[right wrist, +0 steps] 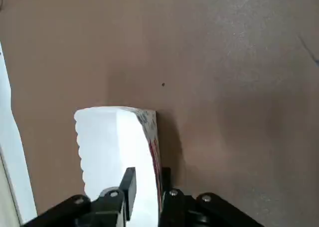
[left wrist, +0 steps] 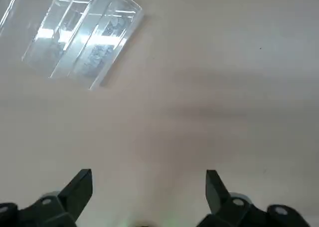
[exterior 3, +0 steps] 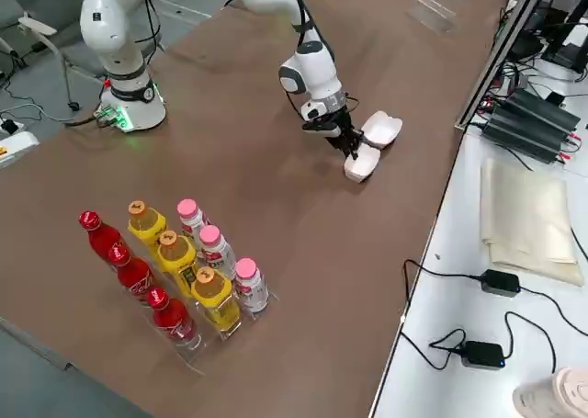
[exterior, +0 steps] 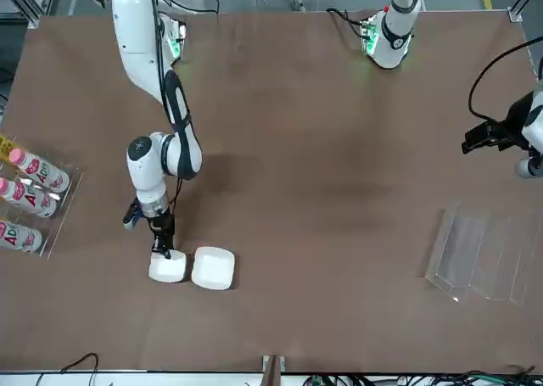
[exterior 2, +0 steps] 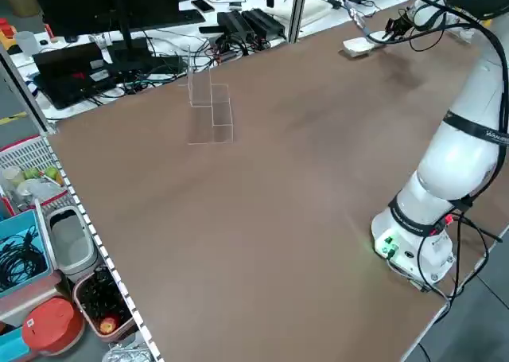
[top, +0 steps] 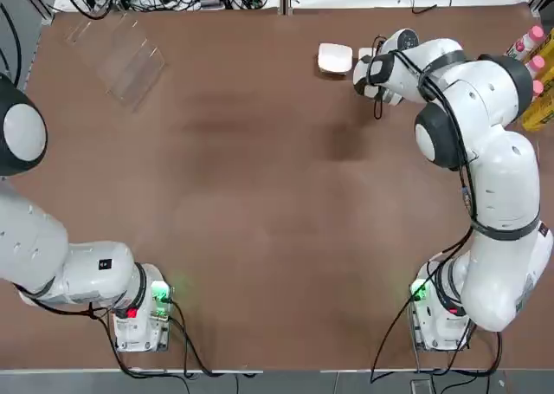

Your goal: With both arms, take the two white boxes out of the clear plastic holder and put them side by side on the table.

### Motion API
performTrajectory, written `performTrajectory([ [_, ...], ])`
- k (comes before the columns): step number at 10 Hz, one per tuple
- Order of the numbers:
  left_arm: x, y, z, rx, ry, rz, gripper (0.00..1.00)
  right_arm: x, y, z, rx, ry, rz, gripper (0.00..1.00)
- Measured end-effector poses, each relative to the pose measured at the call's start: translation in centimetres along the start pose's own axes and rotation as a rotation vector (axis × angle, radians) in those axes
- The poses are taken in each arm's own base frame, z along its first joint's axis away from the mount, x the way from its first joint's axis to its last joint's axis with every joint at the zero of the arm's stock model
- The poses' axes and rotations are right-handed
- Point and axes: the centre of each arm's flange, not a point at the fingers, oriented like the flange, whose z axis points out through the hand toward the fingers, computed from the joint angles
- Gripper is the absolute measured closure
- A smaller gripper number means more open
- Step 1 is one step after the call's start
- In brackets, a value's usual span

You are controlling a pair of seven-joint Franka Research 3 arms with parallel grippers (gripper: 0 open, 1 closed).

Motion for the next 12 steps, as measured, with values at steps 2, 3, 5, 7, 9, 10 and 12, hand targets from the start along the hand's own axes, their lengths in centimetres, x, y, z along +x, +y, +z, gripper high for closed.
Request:
performTrajectory([
  [2, 0.0, 0.0, -0.3, 0.000, 0.006, 0.000, 0.00, 0.0, 0.0, 0.0, 0.001, 0.000, 0.000, 0.38],
  [3, 0.0, 0.0, -0.4, 0.000, 0.008, -0.002, 0.00, 0.0, -0.1, 0.0, 0.002, -0.001, 0.000, 0.24],
  [5, -0.3, 0.1, -1.1, -0.001, 0.022, -0.005, 0.00, 0.1, -0.4, -0.1, 0.006, -0.002, 0.004, 0.01],
  [7, -0.9, 0.1, -1.8, 0.000, 0.025, -0.004, 0.00, 0.3, -0.4, 0.0, 0.003, -0.001, 0.007, 0.00],
  [9, -1.9, 0.5, -2.3, 0.004, -0.002, 0.002, 0.00, 0.1, -0.2, 0.4, -0.052, -0.013, 0.010, 0.00],
  [10, -2.7, 0.8, -3.4, 0.005, 0.010, 0.007, 0.00, 0.0, -0.5, 0.3, -0.079, -0.024, 0.014, 0.00],
  [12, -4.4, 1.0, -5.3, 0.008, 0.030, 0.005, 0.00, -0.3, -1.3, -0.5, -0.102, -0.047, 0.024, 0.00],
])
